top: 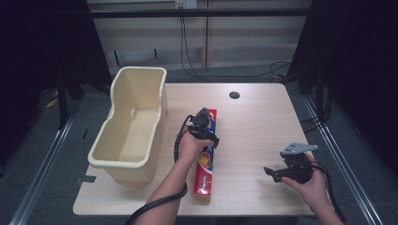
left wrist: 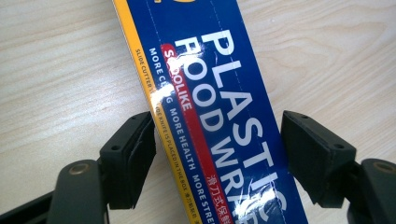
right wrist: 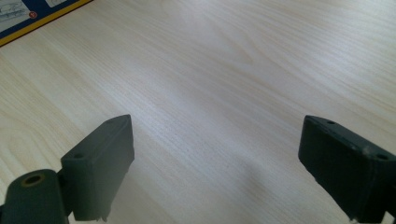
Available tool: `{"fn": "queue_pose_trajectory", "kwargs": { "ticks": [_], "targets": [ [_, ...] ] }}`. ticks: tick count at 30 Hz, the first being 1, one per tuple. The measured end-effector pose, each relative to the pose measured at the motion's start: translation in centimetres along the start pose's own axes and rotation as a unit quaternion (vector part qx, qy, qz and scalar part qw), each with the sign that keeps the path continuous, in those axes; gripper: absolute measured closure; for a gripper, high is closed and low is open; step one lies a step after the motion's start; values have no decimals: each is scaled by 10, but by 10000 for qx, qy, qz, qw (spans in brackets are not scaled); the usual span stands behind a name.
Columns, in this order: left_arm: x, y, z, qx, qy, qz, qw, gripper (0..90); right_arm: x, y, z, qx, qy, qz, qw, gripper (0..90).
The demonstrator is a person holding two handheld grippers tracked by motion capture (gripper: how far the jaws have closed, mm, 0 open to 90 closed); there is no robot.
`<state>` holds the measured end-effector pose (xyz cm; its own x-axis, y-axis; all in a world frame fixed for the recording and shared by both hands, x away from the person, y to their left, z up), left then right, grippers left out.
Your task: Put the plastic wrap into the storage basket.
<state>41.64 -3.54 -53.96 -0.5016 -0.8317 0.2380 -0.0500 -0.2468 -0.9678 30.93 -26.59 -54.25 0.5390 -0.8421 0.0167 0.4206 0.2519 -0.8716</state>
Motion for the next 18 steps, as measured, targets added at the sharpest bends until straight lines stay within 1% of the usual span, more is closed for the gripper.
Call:
{"fn": "queue_pose_trajectory", "kwargs": {
  "ticks": [2, 4, 5, 6, 9, 10, 11, 12, 13, 14, 18],
  "targets": [
    [1, 0, 1, -5, -63, 72, 10000, 277, -1, 1, 0, -21, 3, 11, 10000, 107],
    [2, 2, 2, 22, -75, 111, 9999, 274, -1, 1, 1, -15, -16, 7, 10000, 108],
    [2, 4, 3, 58, -136, 121, 9998, 269, -1, 1, 1, -24, 5, 15, 10000, 108],
    [1, 5, 2, 15, -167, 131, 9998, 266, -1, 1, 1, -24, 11, 21, 10000, 108],
    [1, 9, 3, 18, -333, 48, 9994, 260, -1, 1, 1, -16, 19, -8, 10000, 108],
    [1, 10, 2, -22, -393, 40, 9992, 260, -1, 1, 1, -17, 5, -7, 10000, 108],
    [1, 11, 3, 14, -438, 22, 9990, 259, -1, 2, 1, -17, 6, 5, 10000, 108],
    [0, 13, 3, 8, -479, 46, 9988, 258, -1, 2, 1, -21, -25, 16, 10000, 108],
    [0, 14, 4, 38, -458, 56, 9989, 261, -1, 2, 1, -45, -1, 12, 10000, 109],
    [1, 15, 3, -12, -542, 37, 9985, 259, -1, 2, 1, -44, -1, 11, 10000, 109],
    [1, 17, 4, -32, -563, 244, 9981, 276, -2, 2, 2, -27, 5, 5, 10000, 109]
  ]
}}
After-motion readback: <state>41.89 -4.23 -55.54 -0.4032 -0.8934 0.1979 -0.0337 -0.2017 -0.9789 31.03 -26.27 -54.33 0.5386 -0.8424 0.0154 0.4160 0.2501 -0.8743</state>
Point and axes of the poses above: each handheld gripper's, and its own axes: y roughly forward along the jaws, z roughly out of its top, x roughly to its right, the point moved 10 cm from there along y, roughly forward along the jaws, and after that the axes turned 14 degrees about -x, right-handed, at the moved point
